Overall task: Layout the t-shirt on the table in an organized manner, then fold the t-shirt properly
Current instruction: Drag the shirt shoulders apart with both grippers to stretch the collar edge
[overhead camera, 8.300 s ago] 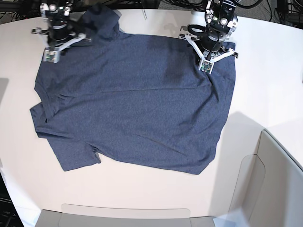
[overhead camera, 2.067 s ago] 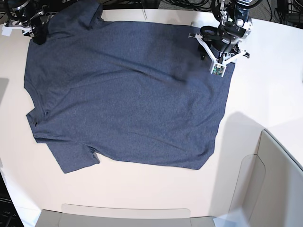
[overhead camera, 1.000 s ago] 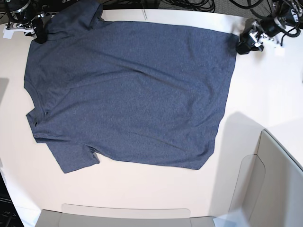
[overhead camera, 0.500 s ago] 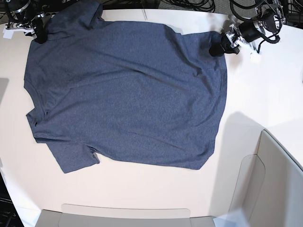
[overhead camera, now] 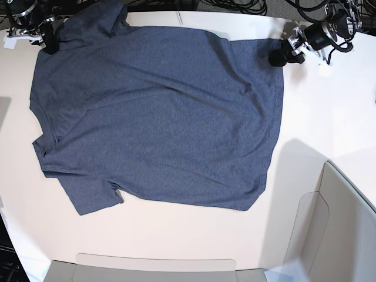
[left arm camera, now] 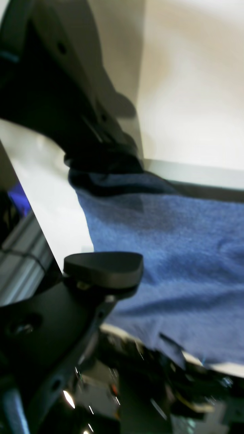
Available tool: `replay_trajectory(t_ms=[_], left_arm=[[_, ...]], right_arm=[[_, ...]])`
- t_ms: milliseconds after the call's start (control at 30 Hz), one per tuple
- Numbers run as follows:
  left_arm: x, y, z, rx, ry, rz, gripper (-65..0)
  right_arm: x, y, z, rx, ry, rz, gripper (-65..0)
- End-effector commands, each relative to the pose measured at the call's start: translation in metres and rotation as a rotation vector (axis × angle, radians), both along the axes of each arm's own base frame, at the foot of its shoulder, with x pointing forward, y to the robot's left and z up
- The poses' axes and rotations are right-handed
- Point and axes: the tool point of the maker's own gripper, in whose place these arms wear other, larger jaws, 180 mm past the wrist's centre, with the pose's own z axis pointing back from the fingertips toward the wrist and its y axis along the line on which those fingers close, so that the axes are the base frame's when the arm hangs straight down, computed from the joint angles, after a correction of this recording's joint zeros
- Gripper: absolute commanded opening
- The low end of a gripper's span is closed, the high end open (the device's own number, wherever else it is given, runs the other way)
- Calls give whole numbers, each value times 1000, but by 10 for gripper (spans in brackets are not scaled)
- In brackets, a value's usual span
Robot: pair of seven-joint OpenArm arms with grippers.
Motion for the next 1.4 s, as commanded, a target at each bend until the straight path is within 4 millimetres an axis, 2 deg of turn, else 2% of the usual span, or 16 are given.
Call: replay_trajectory(t_ms=[0, 167, 367, 433, 700, 833, 967, 1067, 1367], left_arm=[[-24, 17, -26, 150, 122, -31, -301], [-30, 5, -39, 204, 143, -102, -312], [-37, -11, -44, 182, 160, -157, -417], [-48, -16, -47, 173, 185, -172, -430], [-59, -30, -50, 152, 206, -214, -432], [-70, -30, -52, 150, 229, -217, -432], [-71, -29, -52, 152, 232, -219, -432], [-73, -22, -51, 171, 241, -231, -432], [-82, -24, -47, 173, 244, -247, -434]], right_arm=[[-33, 7, -23, 6, 185, 47, -650], [-38, 6, -23, 5, 195, 47, -650], [-39, 6, -24, 5, 197, 47, -650], [-40, 6, -24, 5, 200, 47, -650], [-44, 6, -24, 4, 211, 48, -650], [-43, -2, -21, -16, 213, 56, -650], [-46, -4, -21, -22, 220, 58, -650], [-47, -4, -21, -22, 224, 58, -650], [-48, -4, -21, -21, 226, 57, -650]])
